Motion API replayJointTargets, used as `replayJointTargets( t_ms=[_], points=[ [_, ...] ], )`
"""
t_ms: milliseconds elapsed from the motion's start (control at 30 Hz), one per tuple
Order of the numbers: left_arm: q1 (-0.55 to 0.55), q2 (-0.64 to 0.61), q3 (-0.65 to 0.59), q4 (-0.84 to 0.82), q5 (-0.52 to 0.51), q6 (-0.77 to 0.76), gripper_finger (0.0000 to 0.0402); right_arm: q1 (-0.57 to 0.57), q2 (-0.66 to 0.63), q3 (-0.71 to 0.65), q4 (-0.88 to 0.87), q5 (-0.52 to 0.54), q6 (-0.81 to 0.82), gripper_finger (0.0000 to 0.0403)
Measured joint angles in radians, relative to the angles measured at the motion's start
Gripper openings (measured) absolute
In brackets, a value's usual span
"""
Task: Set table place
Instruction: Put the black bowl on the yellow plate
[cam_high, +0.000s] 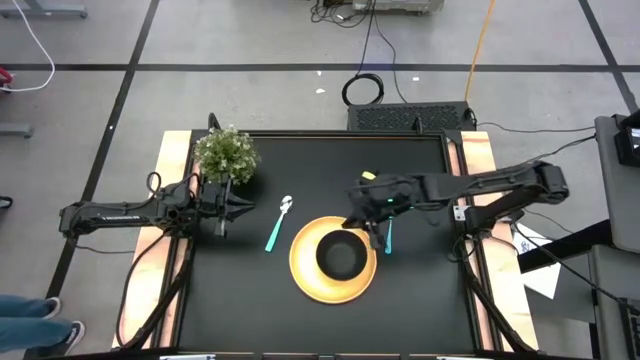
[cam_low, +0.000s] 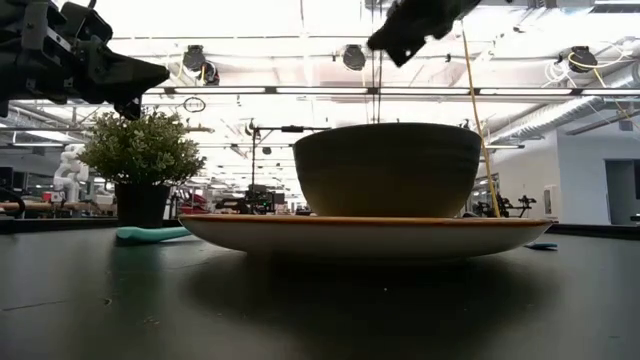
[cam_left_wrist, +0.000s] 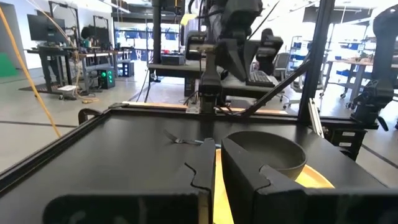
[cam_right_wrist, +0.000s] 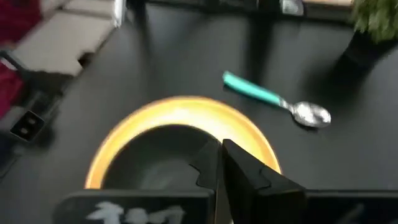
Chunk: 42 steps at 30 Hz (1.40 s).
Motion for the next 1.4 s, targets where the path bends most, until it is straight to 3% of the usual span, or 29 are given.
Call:
replayJointTargets(
  t_ms=[500,667,933,1400],
  points=[
    [0.0,0.0,0.0,0.003,0.008,0.019,0.0033,-0.002,-0.429,-0.453,0.42,0.007,-0.022,0.0],
    [0.0,0.0,0.0,0.012,0.008,0.019,0.0033,-0.007,-0.531,-0.605,0.562,0.087,-0.034,0.0],
    [0.0,0.0,0.0,0.03,0.007,0.014,0.0033,-0.029,-0.572,-0.752,0.727,0.109,-0.023,0.0],
    [0.0,0.0,0.0,0.027,0.001,0.081,0.0033,-0.029,-0.571,-0.822,0.735,0.108,-0.037,0.0]
  ],
)
